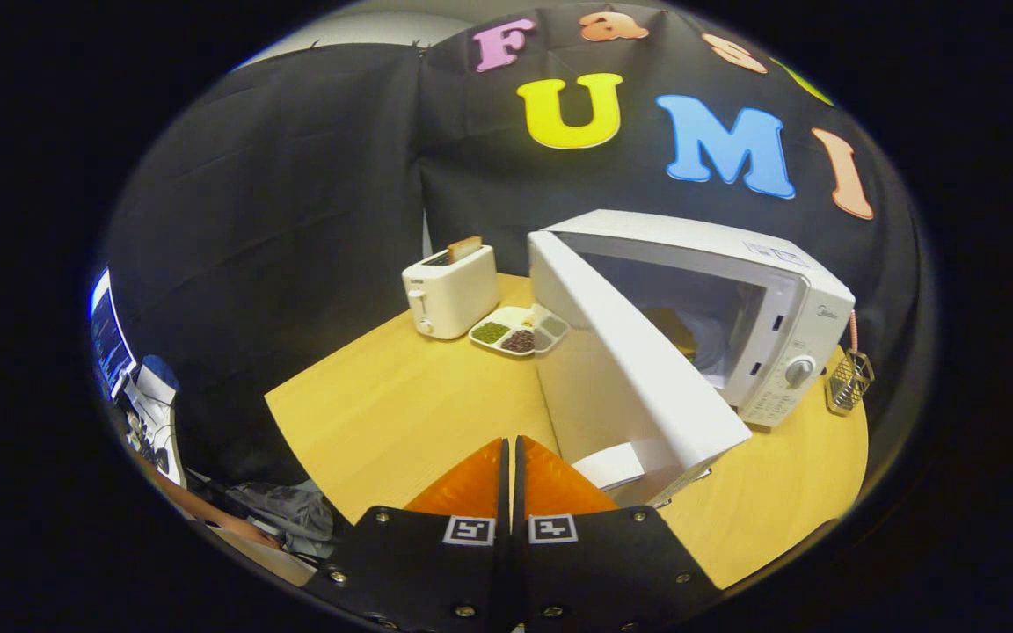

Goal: Open the microwave, put the food inside, and close the microwave door.

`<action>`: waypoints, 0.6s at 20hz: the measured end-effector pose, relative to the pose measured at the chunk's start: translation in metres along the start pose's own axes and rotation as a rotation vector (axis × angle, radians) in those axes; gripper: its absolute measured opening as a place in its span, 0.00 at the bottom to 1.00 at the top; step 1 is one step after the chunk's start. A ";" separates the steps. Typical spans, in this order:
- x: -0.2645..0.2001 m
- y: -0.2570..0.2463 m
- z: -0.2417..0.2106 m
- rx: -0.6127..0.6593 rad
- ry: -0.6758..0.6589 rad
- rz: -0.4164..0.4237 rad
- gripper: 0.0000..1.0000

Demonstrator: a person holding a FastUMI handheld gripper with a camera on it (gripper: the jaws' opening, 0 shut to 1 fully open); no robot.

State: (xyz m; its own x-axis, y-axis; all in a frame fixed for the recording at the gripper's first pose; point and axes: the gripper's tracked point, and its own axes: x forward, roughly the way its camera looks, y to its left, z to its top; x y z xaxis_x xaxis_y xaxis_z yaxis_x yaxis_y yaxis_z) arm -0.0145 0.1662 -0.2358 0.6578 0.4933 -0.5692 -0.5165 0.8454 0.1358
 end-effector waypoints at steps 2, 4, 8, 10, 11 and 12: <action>0.004 -0.030 0.009 0.024 -0.009 -0.038 0.00; 0.009 -0.059 0.018 0.033 -0.017 -0.077 0.00; 0.025 -0.111 0.031 0.060 -0.018 -0.153 0.00; 0.031 -0.132 0.038 0.094 -0.025 -0.188 0.00; 0.037 -0.142 0.041 0.109 -0.030 -0.207 0.00; 0.042 -0.153 0.043 0.124 -0.035 -0.228 0.00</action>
State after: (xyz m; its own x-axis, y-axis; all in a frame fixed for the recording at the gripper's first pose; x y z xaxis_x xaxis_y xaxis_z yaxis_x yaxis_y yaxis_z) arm 0.1153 0.0665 -0.2453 0.7693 0.2917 -0.5684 -0.2824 0.9533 0.1070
